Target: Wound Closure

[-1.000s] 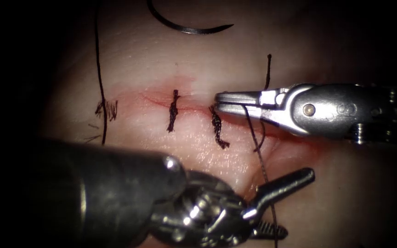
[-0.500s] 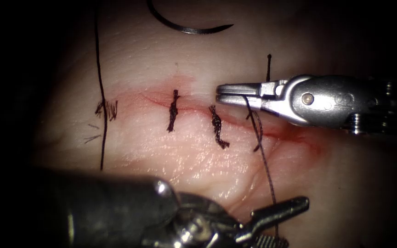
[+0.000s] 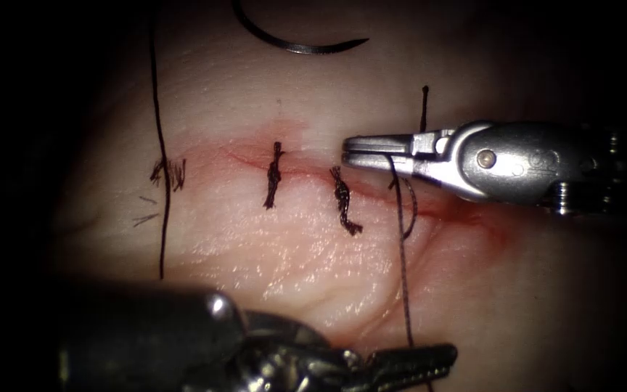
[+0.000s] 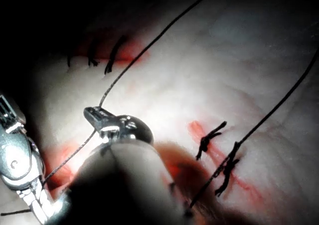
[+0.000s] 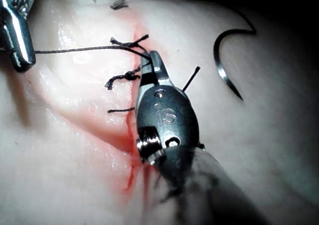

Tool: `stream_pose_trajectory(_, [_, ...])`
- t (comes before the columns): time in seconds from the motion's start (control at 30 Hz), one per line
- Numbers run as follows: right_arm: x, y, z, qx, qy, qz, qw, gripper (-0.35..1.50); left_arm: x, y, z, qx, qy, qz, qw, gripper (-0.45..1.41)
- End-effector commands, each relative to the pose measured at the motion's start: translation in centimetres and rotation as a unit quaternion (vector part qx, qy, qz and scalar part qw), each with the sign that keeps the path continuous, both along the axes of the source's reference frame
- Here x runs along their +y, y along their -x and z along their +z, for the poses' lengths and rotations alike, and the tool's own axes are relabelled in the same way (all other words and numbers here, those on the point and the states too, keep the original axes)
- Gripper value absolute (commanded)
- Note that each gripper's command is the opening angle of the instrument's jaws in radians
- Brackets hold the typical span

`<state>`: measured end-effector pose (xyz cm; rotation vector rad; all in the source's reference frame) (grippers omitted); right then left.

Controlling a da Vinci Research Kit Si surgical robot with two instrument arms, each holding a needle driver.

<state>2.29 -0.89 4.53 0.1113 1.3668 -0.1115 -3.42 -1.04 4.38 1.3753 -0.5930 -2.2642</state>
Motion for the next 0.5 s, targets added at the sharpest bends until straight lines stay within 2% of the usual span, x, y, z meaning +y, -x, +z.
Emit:
stream_pose_trajectory(0.03, [0.00, -0.02, 0.02, 0.002, 0.000, -0.004, 1.000, -0.35, 0.02, -0.04, 0.01, 0.003, 0.001, -0.010, 1.000, -0.45])
stream_pose_trajectory(0.1, [-0.05, 0.04, 0.01, 0.001, 0.000, -0.002, 1.000, -0.35, 0.06, -0.27, -0.11, 0.001, 0.001, -0.024, 1.000, -0.45])
stream_pose_trajectory(0.23, [-0.20, 0.15, -0.05, -0.006, 0.007, 0.000, 1.000, -0.35, 0.08, -0.53, -0.27, 0.002, -0.003, -0.041, 0.999, -0.45])
stream_pose_trajectory(0.47, [-0.37, 0.35, -0.21, -0.017, 0.014, 0.022, 1.000, -0.35, 0.07, -0.78, -0.53, 0.009, 0.008, -0.050, 0.999, -0.45])
stream_pose_trajectory(0.5, [-0.38, 0.38, -0.24, -0.016, 0.008, 0.027, 0.999, -0.01, 0.06, -0.81, -0.57, 0.009, 0.010, -0.052, 0.999, -0.45])
